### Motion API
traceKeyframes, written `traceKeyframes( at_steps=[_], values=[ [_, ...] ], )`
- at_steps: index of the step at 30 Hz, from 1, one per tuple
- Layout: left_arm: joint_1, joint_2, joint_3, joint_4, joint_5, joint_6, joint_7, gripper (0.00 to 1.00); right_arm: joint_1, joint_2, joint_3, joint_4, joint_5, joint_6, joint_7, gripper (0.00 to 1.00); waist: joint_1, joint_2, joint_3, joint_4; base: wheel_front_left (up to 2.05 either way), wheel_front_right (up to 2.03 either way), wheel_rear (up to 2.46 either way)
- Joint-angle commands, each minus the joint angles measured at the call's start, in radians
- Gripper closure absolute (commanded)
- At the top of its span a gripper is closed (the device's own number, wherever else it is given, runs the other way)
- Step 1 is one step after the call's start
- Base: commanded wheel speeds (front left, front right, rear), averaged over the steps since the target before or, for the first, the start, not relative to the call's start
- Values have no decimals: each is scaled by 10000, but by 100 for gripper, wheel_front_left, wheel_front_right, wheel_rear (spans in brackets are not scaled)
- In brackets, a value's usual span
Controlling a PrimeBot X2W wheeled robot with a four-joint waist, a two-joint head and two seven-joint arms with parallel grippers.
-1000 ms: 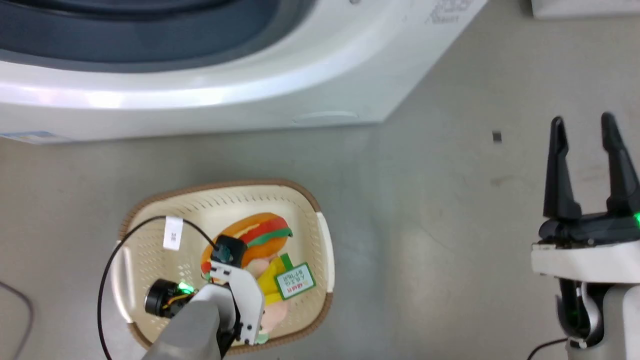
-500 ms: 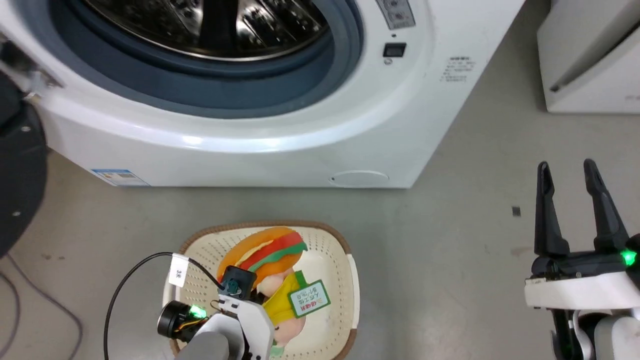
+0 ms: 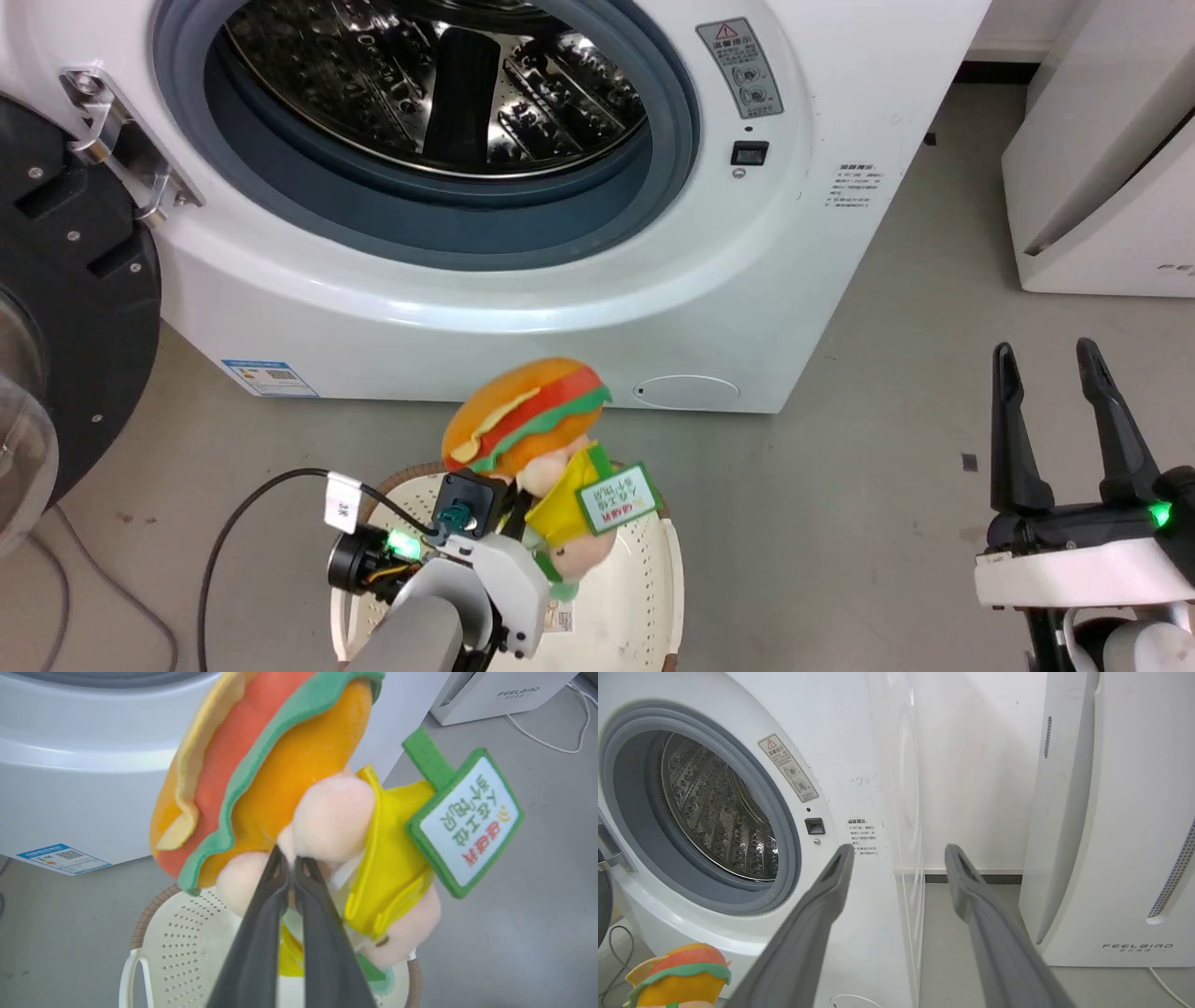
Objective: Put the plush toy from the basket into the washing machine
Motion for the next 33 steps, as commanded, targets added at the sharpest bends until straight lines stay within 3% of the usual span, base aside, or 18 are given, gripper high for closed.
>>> traceKeyframes(
  at_steps=[1,18,24,33],
  values=[
    [144,104,86,-306,62,119,-54,100,147,-4,0,-21,24,-9,-44,0,2,0,-46,12,0,0,0],
    [294,568,1584,-4117,749,1022,-56,100,-26,-4,19,-215,-29,-9,-44,0,2,0,368,-115,0,0,0],
    [-195,603,2305,-4652,1029,1287,-56,100,-354,-4,35,-305,-43,-9,-44,0,2,0,960,-350,0,0,0],
    [-1568,904,3335,-4624,1276,1233,-56,100,-910,-4,41,-400,4,-9,-44,0,2,0,2115,-875,0,0,0]
  ],
)
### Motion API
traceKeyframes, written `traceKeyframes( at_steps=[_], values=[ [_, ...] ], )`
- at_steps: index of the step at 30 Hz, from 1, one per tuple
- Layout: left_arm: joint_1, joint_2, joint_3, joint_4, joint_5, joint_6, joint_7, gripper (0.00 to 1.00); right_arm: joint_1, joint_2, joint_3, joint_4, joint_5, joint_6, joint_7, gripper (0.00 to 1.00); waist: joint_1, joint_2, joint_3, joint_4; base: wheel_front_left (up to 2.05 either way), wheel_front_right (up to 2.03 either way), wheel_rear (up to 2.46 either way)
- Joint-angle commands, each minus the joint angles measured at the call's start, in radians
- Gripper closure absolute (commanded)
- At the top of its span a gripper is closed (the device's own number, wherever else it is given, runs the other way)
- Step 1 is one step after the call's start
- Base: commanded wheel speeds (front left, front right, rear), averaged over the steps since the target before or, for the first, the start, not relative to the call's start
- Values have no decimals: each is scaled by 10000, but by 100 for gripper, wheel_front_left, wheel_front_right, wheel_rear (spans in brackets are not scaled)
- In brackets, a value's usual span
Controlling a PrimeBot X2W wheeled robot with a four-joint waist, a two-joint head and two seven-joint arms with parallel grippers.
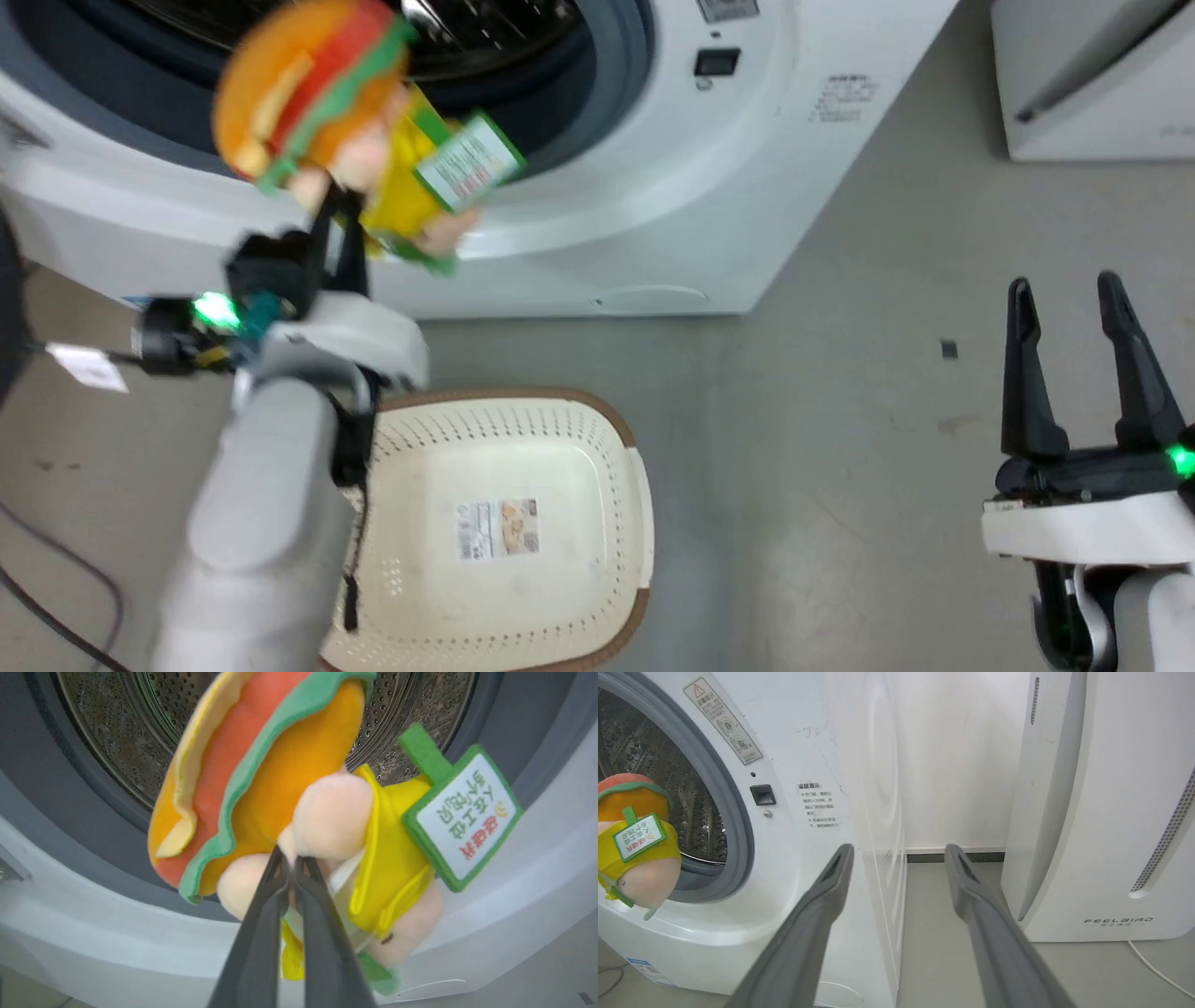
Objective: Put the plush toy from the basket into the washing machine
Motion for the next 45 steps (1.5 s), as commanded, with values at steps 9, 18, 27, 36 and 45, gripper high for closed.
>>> traceKeyframes(
  at_steps=[9,18,27,36,45],
  values=[
    [-2013,672,759,500,324,-169,-57,100,-759,-4,146,-142,199,-7,-46,0,-1,0,1416,-888,0,0,0],
    [-3825,1289,1229,1177,434,-132,-57,100,-1143,-4,170,-236,376,-7,-46,0,-1,0,2375,-1439,0,0,0],
    [-5625,1811,1526,2109,431,-113,-57,100,-1526,-4,330,-343,614,-7,-46,0,-1,0,3159,-1884,0,0,0],
    [-6769,2257,1568,2815,568,-19,-57,100,-1727,-4,326,-494,780,-7,-46,0,-1,0,3601,-2079,0,0,0],
    [-6774,2191,1463,3267,606,-30,-57,0,-1733,-4,279,-372,716,-7,-46,0,-1,0,3443,-1964,0,0,0]
  ],
)
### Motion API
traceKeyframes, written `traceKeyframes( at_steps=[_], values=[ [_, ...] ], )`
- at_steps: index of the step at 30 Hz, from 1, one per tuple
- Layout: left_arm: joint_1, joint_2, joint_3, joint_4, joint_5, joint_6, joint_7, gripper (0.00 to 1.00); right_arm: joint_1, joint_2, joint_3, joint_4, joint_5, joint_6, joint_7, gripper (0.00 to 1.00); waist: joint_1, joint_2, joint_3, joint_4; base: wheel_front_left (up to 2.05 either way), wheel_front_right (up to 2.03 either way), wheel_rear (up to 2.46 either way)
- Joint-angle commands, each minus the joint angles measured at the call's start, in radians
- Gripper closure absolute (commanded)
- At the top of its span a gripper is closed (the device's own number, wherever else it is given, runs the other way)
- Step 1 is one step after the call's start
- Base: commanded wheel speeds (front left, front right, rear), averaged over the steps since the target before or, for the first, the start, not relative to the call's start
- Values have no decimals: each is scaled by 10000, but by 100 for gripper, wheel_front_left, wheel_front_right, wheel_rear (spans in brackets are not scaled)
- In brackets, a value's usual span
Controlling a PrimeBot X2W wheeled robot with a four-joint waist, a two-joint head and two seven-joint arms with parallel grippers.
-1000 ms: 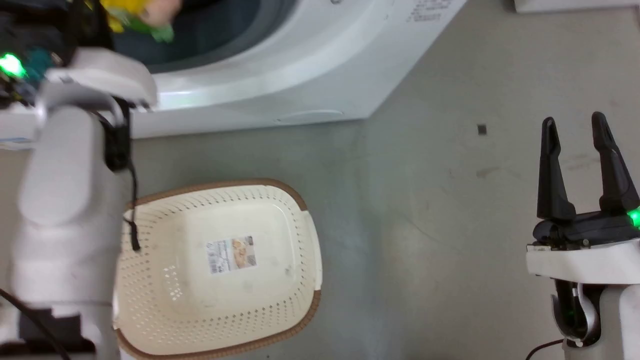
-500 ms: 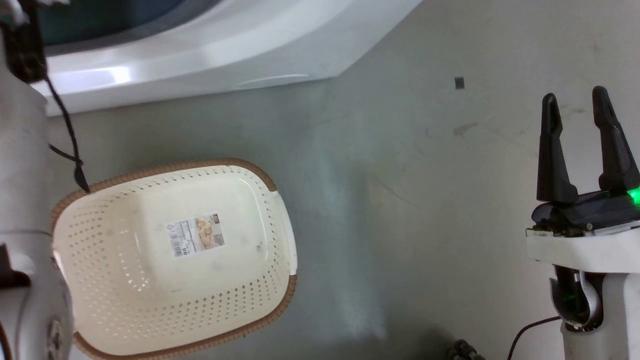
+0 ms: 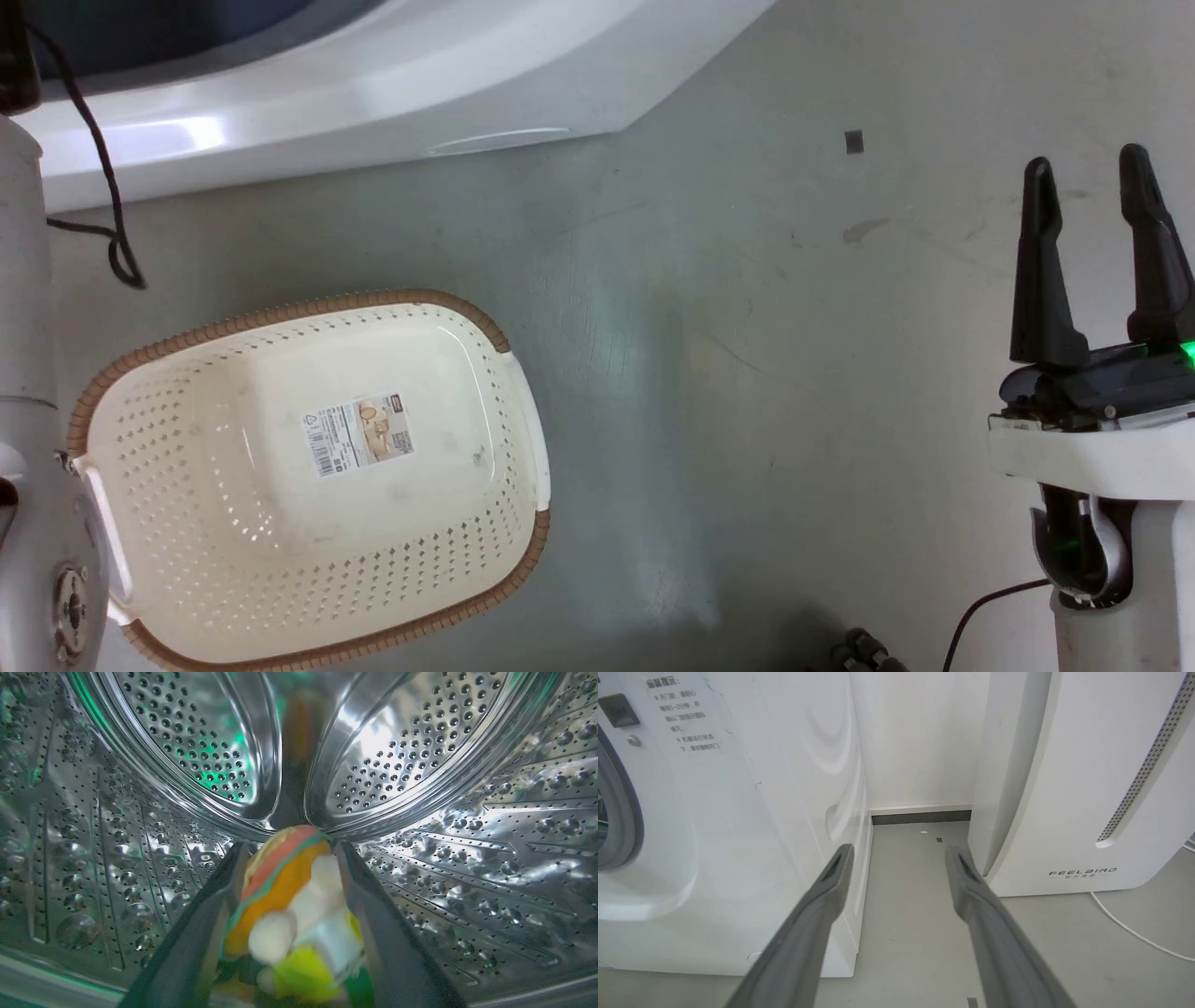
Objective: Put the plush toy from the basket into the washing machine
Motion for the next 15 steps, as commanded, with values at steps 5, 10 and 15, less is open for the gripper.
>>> traceKeyframes(
  at_steps=[5,10,15],
  values=[
    [270,-128,54,167,-106,12,-55,0,-93,-4,28,90,-72,-9,-46,0,-1,0,-374,114,0,0,0],
    [865,-288,58,276,-174,-69,-55,0,44,-4,49,166,-181,-9,-46,0,-1,0,-855,263,0,0,0],
    [1658,-624,76,74,-239,-66,-55,0,271,-4,18,232,-357,-9,-46,0,-1,0,-1435,527,0,0,0]
  ],
)
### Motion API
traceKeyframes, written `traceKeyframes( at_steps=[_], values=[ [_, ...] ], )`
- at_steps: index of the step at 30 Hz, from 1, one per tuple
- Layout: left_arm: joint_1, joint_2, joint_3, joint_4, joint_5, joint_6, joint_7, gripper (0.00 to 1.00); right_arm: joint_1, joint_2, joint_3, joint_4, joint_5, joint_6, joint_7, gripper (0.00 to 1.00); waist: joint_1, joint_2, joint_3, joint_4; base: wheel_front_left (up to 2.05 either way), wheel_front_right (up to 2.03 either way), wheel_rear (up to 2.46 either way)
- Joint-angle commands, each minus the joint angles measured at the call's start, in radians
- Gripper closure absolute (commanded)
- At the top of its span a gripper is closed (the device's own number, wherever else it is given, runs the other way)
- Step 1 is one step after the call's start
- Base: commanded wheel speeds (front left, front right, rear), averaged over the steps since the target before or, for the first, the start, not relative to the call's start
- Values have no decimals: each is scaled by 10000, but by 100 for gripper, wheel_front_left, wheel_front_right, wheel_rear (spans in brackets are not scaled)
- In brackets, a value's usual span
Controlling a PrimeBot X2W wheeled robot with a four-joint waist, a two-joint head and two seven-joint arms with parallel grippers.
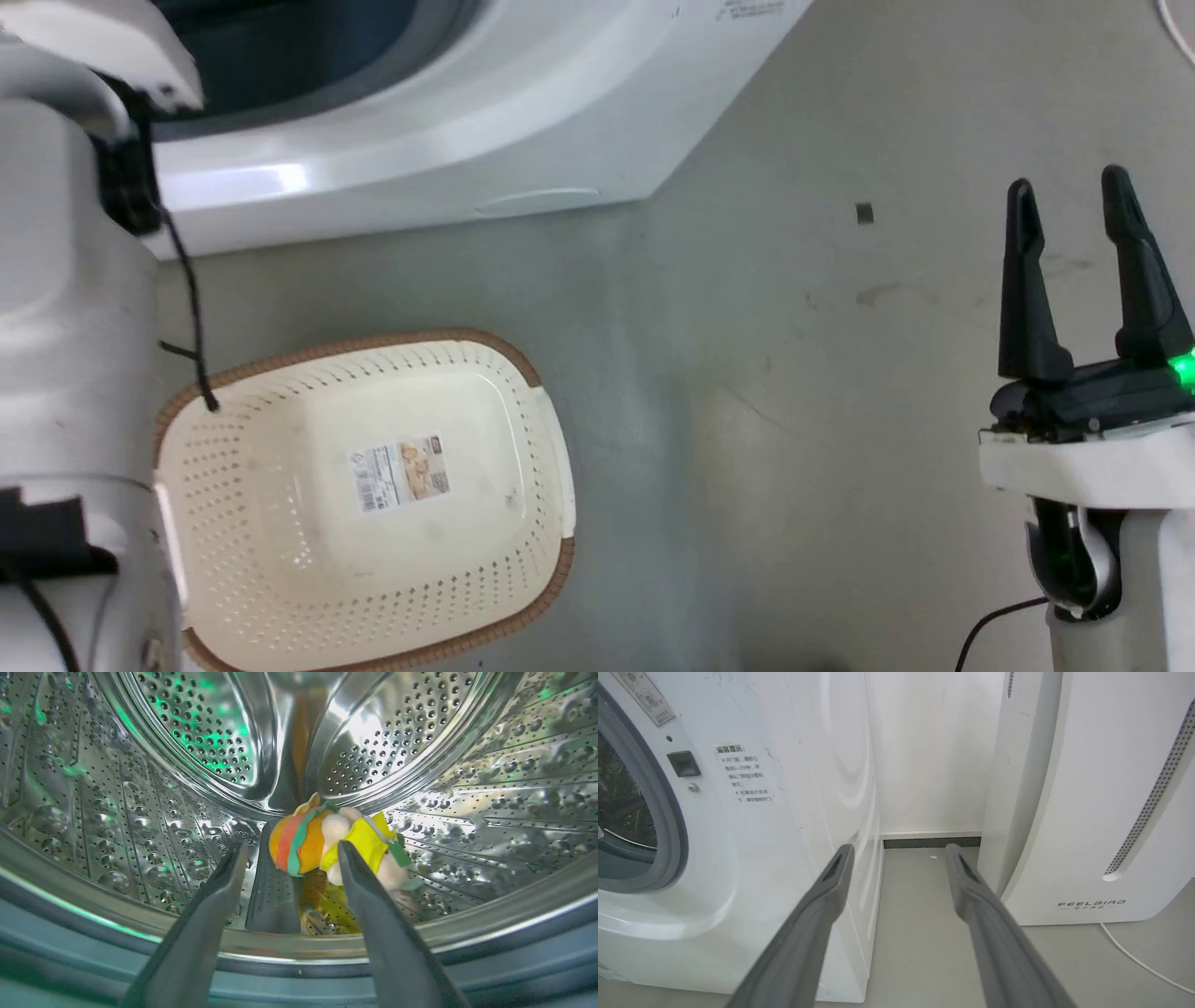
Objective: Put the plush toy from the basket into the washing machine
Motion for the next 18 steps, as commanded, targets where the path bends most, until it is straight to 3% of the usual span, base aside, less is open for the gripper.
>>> traceKeyframes(
  at_steps=[1,18],
  values=[
    [279,-76,7,-106,-39,-31,-53,0,168,-6,-10,31,-107,-9,-46,0,0,0,-349,208,0,0,0],
    [3776,-1124,-121,-2213,266,202,-53,0,1263,-6,-150,273,-610,-9,-46,0,0,0,-2631,1115,0,0,0]
  ],
)
